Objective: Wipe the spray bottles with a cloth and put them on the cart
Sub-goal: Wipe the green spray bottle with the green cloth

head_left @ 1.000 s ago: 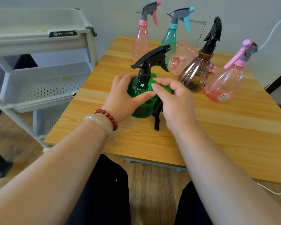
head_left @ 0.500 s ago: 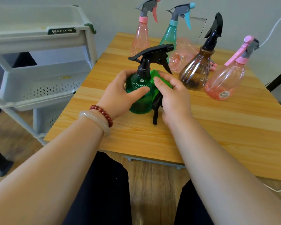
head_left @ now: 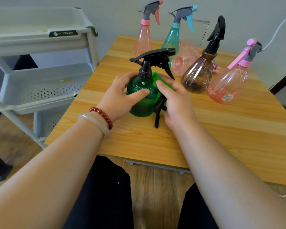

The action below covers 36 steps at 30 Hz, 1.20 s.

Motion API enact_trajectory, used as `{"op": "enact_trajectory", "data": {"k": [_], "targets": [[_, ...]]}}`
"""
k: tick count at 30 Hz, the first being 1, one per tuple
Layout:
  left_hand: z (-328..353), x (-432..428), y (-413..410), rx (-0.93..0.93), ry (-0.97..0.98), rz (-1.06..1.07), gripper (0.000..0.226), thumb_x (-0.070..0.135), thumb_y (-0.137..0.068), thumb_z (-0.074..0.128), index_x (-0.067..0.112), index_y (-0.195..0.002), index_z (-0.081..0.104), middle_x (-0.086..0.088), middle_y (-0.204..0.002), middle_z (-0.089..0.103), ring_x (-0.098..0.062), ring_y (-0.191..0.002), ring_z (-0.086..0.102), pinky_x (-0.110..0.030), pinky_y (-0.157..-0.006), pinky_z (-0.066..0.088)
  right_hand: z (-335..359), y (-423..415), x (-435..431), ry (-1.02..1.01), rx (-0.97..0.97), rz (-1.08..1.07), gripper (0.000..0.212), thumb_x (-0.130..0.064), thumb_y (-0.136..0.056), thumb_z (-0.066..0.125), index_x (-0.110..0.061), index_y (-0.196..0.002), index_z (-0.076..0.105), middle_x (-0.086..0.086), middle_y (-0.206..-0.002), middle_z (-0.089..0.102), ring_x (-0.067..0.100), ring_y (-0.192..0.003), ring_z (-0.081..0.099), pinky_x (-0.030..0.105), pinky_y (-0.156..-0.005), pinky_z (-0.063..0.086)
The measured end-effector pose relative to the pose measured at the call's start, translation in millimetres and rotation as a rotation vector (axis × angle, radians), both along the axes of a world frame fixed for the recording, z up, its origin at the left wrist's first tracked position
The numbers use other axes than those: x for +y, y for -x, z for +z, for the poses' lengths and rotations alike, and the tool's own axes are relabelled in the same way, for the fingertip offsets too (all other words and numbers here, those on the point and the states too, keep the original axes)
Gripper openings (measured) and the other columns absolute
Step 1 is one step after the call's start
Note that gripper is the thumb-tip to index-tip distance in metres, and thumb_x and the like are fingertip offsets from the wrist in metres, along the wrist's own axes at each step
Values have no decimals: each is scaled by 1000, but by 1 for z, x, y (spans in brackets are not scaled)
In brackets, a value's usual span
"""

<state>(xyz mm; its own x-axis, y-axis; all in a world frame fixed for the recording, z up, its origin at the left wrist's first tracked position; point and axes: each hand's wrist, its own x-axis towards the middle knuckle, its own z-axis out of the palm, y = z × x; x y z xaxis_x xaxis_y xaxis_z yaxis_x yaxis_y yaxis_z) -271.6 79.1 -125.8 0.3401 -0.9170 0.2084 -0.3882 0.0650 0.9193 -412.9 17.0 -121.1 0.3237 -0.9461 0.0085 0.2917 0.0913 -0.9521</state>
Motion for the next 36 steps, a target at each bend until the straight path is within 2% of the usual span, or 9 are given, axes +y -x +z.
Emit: {"op": "enact_trajectory", "data": {"k": [4, 9, 12, 15, 19, 23, 27, 31, 36], "targets": [[-2, 1, -4, 40, -6, -48, 45, 30, -91, 68, 42, -128, 46, 7, -132, 56, -5, -120, 55, -28, -100, 50, -2, 7, 0, -11, 11, 26, 19, -7, -89, 68, -24, -91, 73, -2, -98, 76, 19, -97, 72, 42, -85, 59], [-3, -1, -5, 86, -32, -73, 56, 23, -95, 64, 26, -146, 40, 11, -141, 52, 2, -118, 56, -18, -95, 51, 10, -2, -13, -23, 36, 50, 17, -7, -93, 63, -21, -95, 72, 9, -101, 75, 30, -100, 71, 56, -92, 54], [-4, -2, -5, 52, -33, -51, 51, 25, -100, 55, 29, -147, 38, 9, -148, 45, -7, -133, 47, -35, -111, 43, 3, 5, -9, 29, 91, 76, 16, -8, -90, 66, -23, -90, 73, 7, -98, 74, 34, -104, 68, 58, -96, 51], [-3, -2, 1, 17, -45, -8, 56, 28, -100, 55, 25, -151, 33, 11, -154, 28, -7, -137, 33, -32, -114, 36, -4, 14, -2, 50, 71, 92, 19, -5, -89, 66, -22, -92, 74, 3, -107, 74, 25, -106, 69, 49, -95, 54], [-5, -3, 8, -99, -31, 45, 82, 58, -78, 73, 29, -146, 38, 8, -130, 35, -14, -126, 45, -38, -106, 48, 3, 10, -3, 183, 150, 71, 20, -5, -89, 67, -23, -97, 72, -7, -99, 75, 6, -94, 70, 23, -79, 56], [-5, -6, 6, -167, -14, 73, 75, 45, -83, 73, 25, -148, 40, 6, -131, 41, -7, -122, 45, -31, -107, 45, 9, 4, -12, 183, 151, 57, 19, -8, -91, 65, -22, -103, 71, 0, -100, 76, 16, -97, 72, 38, -88, 58], [-5, -4, -2, -50, -45, -4, 68, 32, -89, 71, 24, -148, 38, 12, -135, 51, -3, -123, 51, -31, -109, 44, 3, 11, -8, 269, 191, 85, 21, -4, -88, 68, -23, -95, 72, -12, -94, 74, 1, -93, 69, 17, -76, 53], [-7, -7, 7, -31, -34, 20, 71, 30, -81, 80, 24, -139, 39, 16, -119, 57, -2, -110, 58, -20, -95, 50, 2, 11, -6, 290, 190, 104, 23, -2, -87, 69, -25, -90, 72, -14, -91, 74, 0, -93, 68, 13, -75, 50], [-10, -16, 11, -172, -8, 119, 84, 36, -72, 85, 21, -140, 39, 8, -130, 40, -4, -116, 42, -19, -101, 38, 10, 5, -19, 255, 248, 4, 11, -13, -89, 70, -24, -92, 69, -12, -89, 72, 1, -87, 68, 14, -74, 48]]}}
